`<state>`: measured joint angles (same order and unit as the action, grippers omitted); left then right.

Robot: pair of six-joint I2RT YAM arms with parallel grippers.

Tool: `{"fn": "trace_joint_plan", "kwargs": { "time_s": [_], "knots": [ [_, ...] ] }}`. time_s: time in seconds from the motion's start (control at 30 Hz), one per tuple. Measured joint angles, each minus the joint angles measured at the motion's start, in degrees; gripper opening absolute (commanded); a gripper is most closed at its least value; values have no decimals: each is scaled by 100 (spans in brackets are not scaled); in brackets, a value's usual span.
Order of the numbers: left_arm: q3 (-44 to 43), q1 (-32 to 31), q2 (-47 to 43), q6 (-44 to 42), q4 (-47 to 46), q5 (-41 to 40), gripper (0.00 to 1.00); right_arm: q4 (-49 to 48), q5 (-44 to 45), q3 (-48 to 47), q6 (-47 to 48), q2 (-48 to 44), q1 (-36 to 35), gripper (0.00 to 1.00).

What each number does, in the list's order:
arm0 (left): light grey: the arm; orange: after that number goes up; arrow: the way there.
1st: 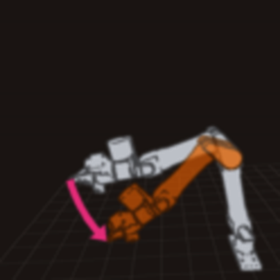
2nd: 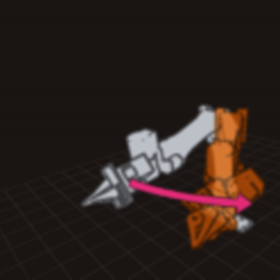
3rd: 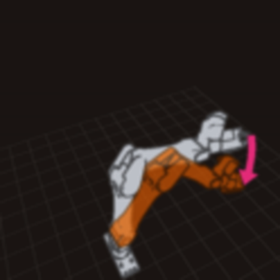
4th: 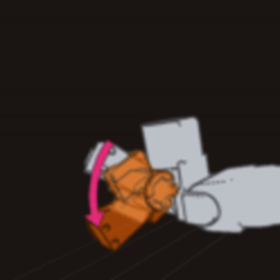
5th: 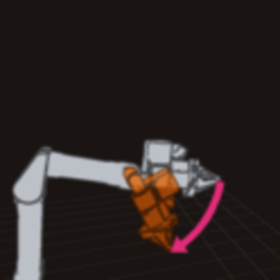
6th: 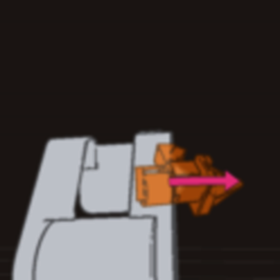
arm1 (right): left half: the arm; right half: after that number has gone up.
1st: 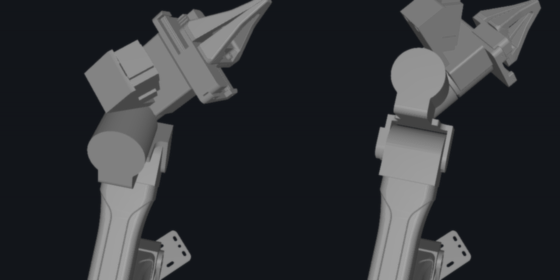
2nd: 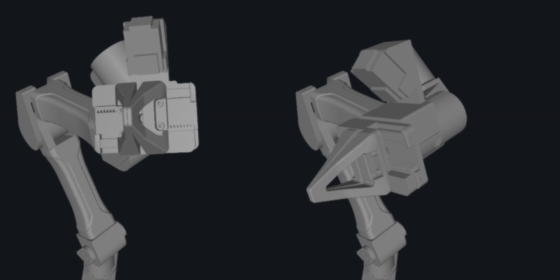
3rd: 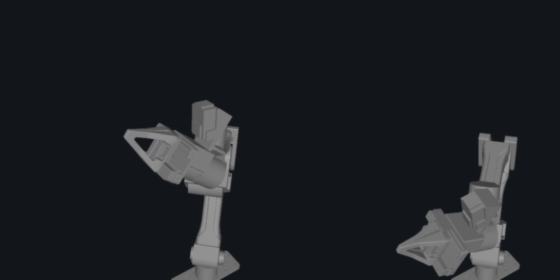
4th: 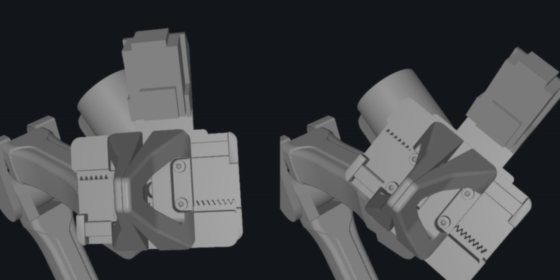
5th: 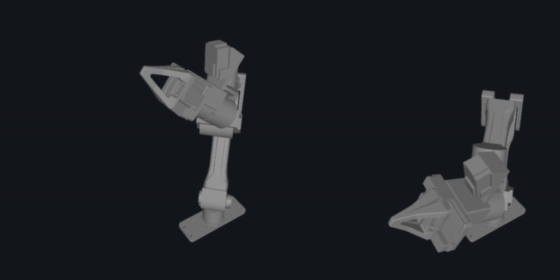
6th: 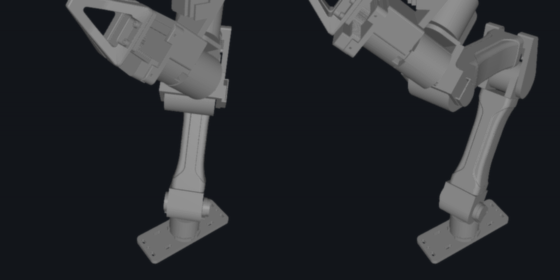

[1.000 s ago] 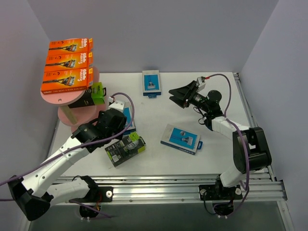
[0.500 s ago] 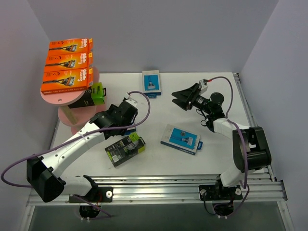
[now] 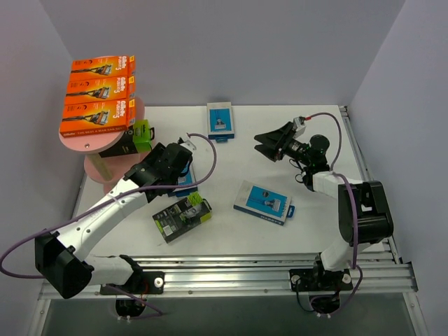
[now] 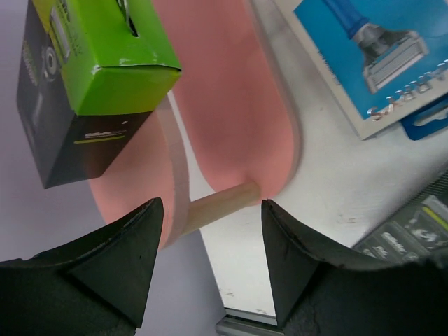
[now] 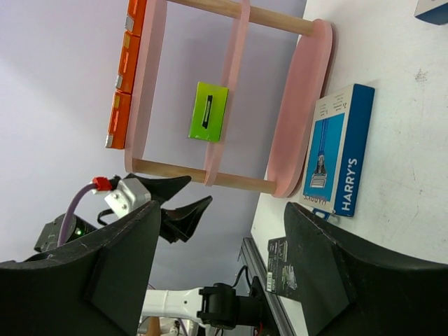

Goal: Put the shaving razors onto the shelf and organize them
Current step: Place the shaving razor onto shelf

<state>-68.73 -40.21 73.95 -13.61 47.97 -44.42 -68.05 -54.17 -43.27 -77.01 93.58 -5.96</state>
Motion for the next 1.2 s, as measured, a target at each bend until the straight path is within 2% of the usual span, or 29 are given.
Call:
{"fn": "trace_joint_plan", "kwargs": {
  "time_s": [0.4,0.8,1.2],
  "knots": [
    [459,817,-35,-1025,-713,-195,67,-463,-76,98,-352,302,37,67],
    [691,966,107,-1504,-1281,-422,68,-507,-142,299,-1130,741,210,67],
    [1003,1130,317,-1917,-1832,-660,71,-535,-190,317,-1252,758,372,70]
  ]
}}
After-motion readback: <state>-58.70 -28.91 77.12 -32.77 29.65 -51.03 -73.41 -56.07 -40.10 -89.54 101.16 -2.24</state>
